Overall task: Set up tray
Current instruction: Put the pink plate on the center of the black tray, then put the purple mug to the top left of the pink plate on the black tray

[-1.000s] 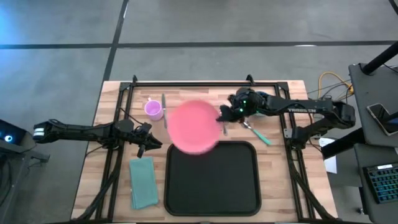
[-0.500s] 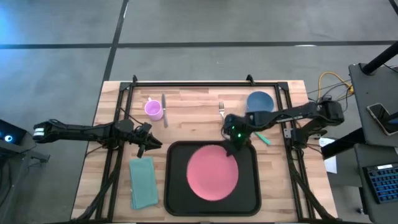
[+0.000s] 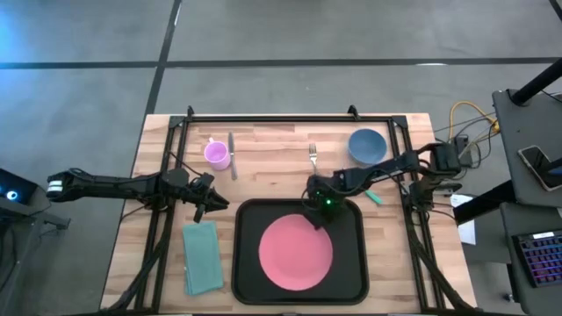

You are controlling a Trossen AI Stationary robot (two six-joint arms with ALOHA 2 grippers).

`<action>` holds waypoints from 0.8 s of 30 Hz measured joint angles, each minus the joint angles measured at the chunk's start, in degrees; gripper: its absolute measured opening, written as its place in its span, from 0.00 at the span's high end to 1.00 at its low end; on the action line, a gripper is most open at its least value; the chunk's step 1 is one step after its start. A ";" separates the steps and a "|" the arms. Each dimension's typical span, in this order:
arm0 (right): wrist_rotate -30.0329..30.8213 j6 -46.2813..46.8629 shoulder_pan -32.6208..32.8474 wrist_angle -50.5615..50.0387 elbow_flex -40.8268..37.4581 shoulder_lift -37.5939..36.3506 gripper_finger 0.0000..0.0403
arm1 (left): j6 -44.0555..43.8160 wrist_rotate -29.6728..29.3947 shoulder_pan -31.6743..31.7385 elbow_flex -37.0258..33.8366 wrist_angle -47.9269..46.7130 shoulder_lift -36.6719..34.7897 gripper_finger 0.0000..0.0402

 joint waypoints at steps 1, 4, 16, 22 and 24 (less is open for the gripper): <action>0.89 -0.05 -0.01 -0.01 0.00 -0.08 0.95 | 0.00 -0.01 -0.02 0.00 0.00 -0.02 0.83; 1.76 -0.67 -0.01 -0.08 0.00 -0.22 0.90 | 0.00 -0.01 0.00 0.02 0.00 0.00 0.83; 2.87 -9.87 0.25 -0.12 -0.04 -4.55 0.58 | 0.00 -0.01 -0.01 0.02 0.00 0.00 0.83; 13.87 -17.53 0.10 -0.23 -0.04 -12.91 0.53 | 0.00 -0.02 -0.02 0.02 0.00 -0.02 0.83; 18.32 -20.21 0.06 -0.06 -0.04 -15.69 0.53 | 0.00 -0.02 -0.02 0.00 0.00 -0.02 0.83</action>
